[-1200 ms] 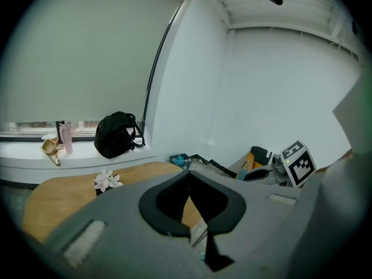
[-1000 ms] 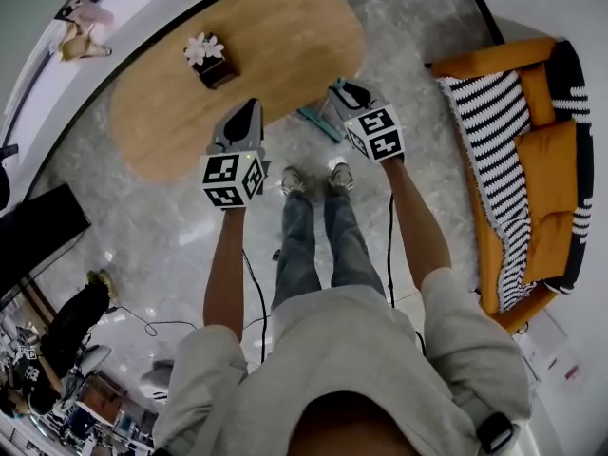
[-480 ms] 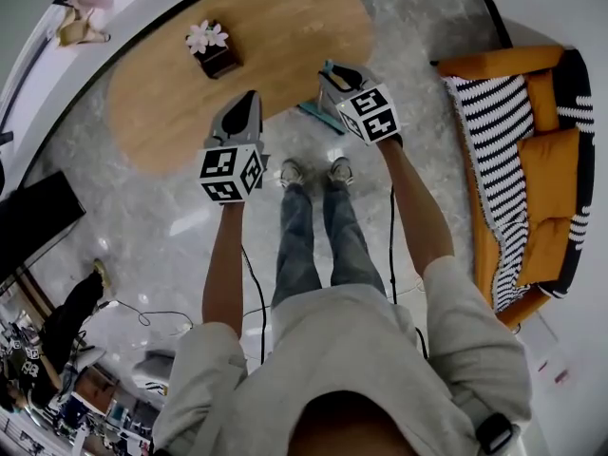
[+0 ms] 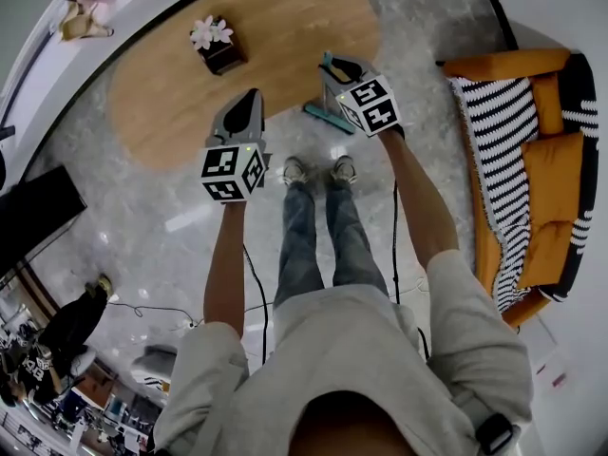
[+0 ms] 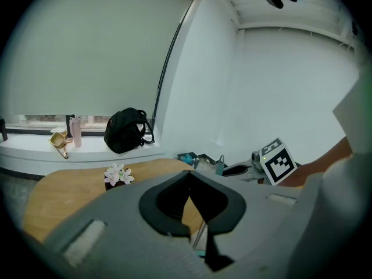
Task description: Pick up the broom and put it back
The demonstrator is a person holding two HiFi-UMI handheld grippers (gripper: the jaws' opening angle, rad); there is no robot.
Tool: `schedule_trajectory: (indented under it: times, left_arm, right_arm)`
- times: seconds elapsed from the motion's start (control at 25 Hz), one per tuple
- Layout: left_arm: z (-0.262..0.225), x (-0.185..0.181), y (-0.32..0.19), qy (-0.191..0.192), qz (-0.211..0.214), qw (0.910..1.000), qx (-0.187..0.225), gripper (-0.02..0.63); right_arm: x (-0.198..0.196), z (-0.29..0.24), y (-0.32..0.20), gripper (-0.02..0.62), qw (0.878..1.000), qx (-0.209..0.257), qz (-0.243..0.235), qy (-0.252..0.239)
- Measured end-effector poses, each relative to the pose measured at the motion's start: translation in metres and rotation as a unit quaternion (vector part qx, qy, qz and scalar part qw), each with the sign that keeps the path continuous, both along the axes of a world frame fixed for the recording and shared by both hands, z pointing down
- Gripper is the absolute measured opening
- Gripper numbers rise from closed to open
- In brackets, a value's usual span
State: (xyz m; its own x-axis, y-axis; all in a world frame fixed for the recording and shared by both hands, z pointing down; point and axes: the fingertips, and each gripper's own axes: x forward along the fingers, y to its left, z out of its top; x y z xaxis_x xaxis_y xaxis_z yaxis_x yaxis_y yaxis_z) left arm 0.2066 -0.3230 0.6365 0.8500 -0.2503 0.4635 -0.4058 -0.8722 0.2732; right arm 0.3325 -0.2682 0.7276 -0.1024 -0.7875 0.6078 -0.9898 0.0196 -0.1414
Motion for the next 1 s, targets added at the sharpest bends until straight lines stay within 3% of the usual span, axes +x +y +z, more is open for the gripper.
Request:
schedule_trajectory:
  times: [0.2, 0.4, 1.0]
  left_arm:
    - [0.001, -0.002, 0.001, 0.0, -0.002, 1.0, -0.001, 0.002]
    - [0.0, -0.002, 0.004, 0.001, 0.0, 1.0, 0.0, 0.002]
    - [-0.006, -0.001, 0.008, 0.005, -0.001, 1.0, 0.004, 0.002]
  right_arm:
    - [0.004, -0.001, 0.002, 0.1, 1.0, 0.003, 0.016, -0.011]
    - [0.006, 0.0, 0.005, 0.161, 1.0, 0.006, 0.022, -0.017]
    - [-0.001, -0.008, 0.015, 0.199, 0.999, 0.015, 0.025, -0.021]
